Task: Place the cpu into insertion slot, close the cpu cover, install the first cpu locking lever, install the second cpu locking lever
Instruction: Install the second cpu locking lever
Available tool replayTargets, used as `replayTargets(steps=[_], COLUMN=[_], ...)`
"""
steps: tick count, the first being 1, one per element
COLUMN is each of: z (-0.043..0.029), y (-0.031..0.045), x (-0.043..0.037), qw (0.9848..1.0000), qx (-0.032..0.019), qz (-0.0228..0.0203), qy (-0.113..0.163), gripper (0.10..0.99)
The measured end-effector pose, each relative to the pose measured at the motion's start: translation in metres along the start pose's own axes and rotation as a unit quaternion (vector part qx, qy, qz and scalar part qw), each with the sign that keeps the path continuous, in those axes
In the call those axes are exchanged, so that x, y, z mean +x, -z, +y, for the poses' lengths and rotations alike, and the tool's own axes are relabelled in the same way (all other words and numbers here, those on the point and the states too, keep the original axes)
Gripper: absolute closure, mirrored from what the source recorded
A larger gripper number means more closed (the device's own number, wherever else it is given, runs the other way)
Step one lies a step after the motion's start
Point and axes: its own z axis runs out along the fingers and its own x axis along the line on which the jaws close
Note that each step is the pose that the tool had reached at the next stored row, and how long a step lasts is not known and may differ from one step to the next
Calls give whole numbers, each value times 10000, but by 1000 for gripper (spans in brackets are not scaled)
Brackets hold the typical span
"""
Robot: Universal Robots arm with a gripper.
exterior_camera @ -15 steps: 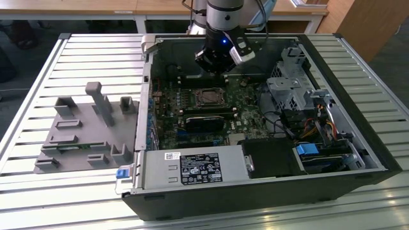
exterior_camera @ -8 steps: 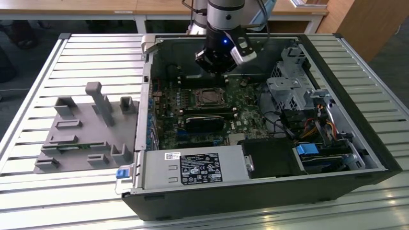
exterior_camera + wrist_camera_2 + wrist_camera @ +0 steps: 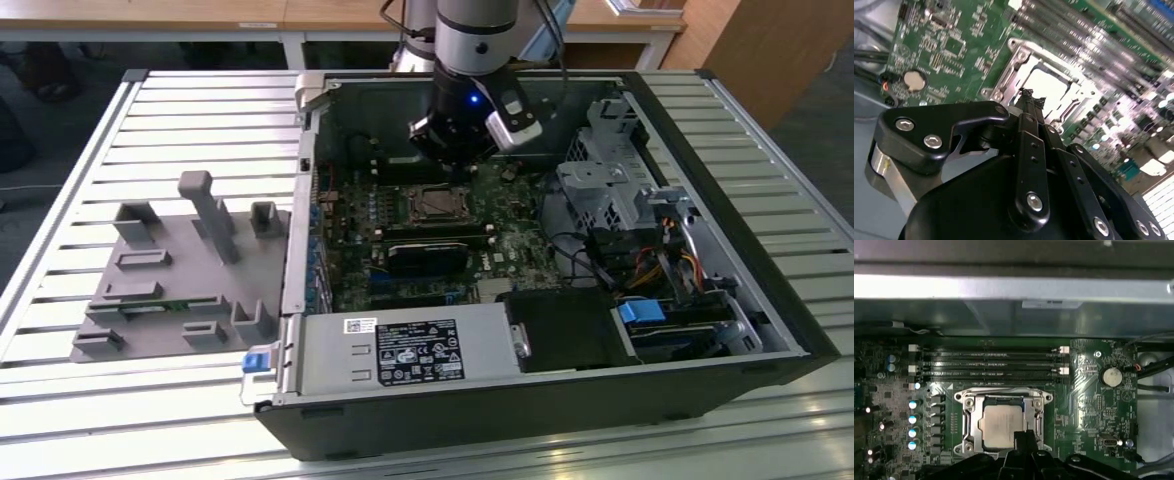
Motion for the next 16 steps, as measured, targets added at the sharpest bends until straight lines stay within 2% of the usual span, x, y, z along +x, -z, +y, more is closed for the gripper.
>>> replayTargets(steps=[4, 6, 7, 11, 12, 16], z=[-25, -33, -43, -96, -124, -255], y=[32, 63, 67, 69, 67, 55], x=[-2, -3, -3, -4, -4, -5], qw=[10000, 10000, 10000, 9992, 9991, 9991], qx=[-6, -39, -85, -400, -416, -418], qz=[17, 19, 20, 23, 22, 23], qy=[-1, -1, -2, -7, -8, -7], gripper=[980, 980, 980, 980, 980, 980])
